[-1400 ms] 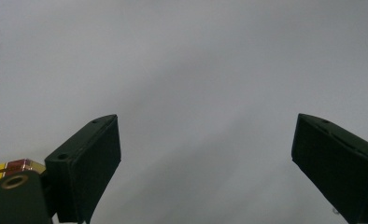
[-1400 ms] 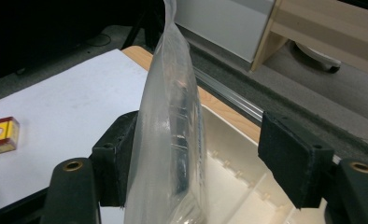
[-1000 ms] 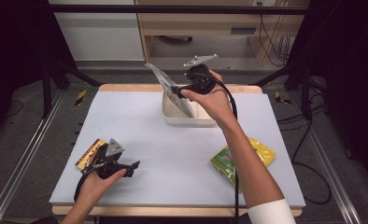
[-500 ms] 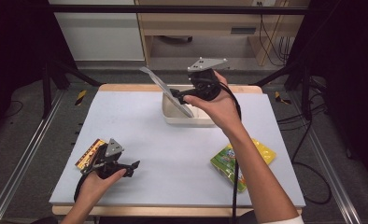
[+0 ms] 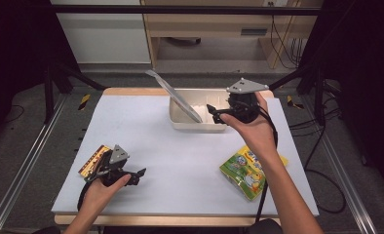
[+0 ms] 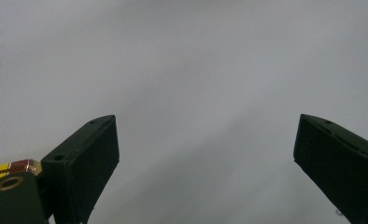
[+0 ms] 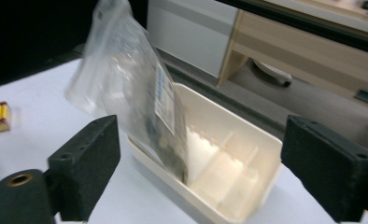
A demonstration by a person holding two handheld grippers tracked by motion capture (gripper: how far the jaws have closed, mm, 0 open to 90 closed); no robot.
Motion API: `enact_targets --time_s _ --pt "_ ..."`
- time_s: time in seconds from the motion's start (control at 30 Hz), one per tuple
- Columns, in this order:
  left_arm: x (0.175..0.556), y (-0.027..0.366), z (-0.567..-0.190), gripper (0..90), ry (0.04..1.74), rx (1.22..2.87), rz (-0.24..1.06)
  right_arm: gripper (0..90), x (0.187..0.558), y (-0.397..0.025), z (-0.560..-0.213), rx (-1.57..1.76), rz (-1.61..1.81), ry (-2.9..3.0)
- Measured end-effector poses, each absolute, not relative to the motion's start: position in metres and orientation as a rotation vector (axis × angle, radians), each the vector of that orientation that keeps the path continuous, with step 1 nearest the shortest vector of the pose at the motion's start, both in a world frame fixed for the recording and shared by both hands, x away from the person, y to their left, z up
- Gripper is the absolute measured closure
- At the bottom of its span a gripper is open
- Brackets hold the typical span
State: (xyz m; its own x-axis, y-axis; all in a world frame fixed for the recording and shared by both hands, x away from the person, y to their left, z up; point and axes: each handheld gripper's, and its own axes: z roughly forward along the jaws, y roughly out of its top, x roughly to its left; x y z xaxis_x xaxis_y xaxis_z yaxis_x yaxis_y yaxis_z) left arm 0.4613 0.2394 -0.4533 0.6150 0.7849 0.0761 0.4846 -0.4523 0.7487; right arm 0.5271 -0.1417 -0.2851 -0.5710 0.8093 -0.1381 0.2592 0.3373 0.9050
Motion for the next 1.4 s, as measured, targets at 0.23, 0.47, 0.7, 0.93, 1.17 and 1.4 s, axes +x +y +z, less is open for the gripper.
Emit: enact_targets --time_s 0.23,0.47,0.7,0.93,1.17,1.4 --pt "0.461 0.24 -0.453 6.1 0.988 2.134 0.534 20.1 0.512 -0.171 -0.309 1.002 1.121 1.995" --pt "0.461 0.241 -0.453 5.0 0.979 2.137 0.527 22.8 0.501 -0.208 -0.336 1.131 1.076 2.021" --pt "0.46 0.241 -0.453 5.0 0.975 2.134 0.521 18.0 0.488 -0.239 -0.36 1.23 1.032 1.958" --pt "0.46 0.241 -0.453 5.0 0.976 2.137 0.522 20.7 0.478 -0.265 -0.38 1.286 0.992 1.926" --pt "0.46 0.241 -0.453 5.0 0.98 2.138 0.523 28.3 0.471 -0.286 -0.399 1.344 0.968 1.913" --pt "0.46 0.241 -0.453 5.0 0.98 2.138 0.526 34.0 0.463 -0.299 -0.415 1.387 0.953 1.913"
